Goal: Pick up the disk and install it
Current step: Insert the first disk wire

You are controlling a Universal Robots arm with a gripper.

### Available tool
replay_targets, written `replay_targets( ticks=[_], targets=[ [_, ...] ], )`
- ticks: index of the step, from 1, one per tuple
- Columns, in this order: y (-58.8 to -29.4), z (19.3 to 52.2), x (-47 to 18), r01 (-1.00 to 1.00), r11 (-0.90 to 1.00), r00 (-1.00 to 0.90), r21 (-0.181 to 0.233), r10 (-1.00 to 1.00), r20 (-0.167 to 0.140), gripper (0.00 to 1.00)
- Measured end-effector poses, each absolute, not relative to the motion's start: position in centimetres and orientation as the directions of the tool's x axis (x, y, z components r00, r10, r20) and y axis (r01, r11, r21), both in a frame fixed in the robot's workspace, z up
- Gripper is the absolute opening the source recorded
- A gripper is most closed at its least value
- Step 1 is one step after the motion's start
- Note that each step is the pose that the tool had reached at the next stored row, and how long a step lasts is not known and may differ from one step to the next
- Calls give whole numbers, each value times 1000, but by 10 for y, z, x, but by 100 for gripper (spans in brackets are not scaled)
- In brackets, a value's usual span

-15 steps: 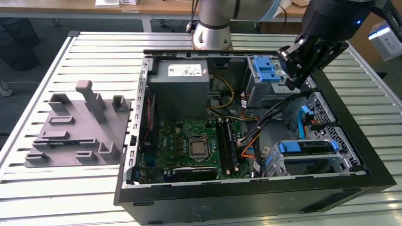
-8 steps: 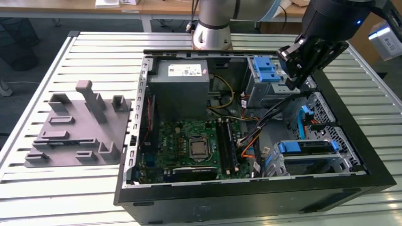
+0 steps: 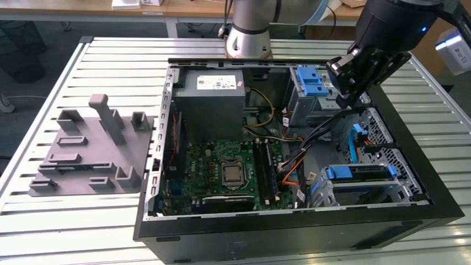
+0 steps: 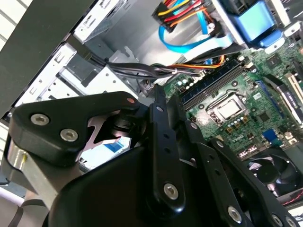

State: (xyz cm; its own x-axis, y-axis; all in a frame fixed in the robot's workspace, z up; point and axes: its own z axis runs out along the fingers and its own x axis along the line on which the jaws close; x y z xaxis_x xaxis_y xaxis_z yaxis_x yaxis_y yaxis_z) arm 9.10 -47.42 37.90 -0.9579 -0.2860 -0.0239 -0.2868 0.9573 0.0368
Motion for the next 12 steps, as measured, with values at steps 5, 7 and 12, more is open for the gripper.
replay_targets(
  ticks=[5, 7, 12],
  targets=[
    [-487, 378, 91, -288, 957, -958, 34, -287, -23, 24],
    [-492, 378, 91, -288, 957, -958, 34, -287, -23, 24],
    [-502, 378, 91, -289, 957, -957, 34, -288, -23, 24]
  ],
)
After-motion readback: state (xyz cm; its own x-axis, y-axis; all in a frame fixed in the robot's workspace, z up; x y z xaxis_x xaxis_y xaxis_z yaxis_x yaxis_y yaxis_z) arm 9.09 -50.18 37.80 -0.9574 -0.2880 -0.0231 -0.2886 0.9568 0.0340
